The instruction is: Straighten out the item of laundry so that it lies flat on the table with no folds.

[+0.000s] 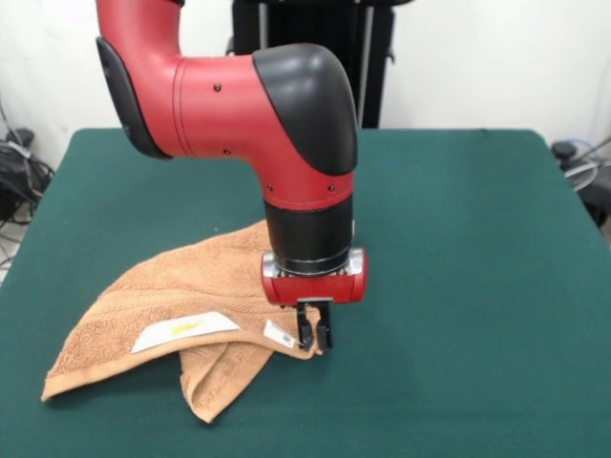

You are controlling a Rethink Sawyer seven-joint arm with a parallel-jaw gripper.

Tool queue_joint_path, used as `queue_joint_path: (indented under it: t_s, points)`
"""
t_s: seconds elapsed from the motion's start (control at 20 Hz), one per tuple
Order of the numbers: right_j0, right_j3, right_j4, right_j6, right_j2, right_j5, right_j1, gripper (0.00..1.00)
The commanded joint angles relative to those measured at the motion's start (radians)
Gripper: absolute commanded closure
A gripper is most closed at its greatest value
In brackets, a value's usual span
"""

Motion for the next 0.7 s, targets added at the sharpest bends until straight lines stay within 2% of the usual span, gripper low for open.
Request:
queue_joint_path:
  t_s: [0.05, 0.35, 0.7]
  points:
    - [0.011, 0.066, -0.035, 0.109, -0.021, -0.032, 0.13, 1.0]
    - [0.01, 0.098, -0.024, 0.12, -0.02, -0.011, 0.088, 1.0]
    - [-0.021, 0.248, 0.025, 0.122, 0.015, 0.092, -0.101, 1.0]
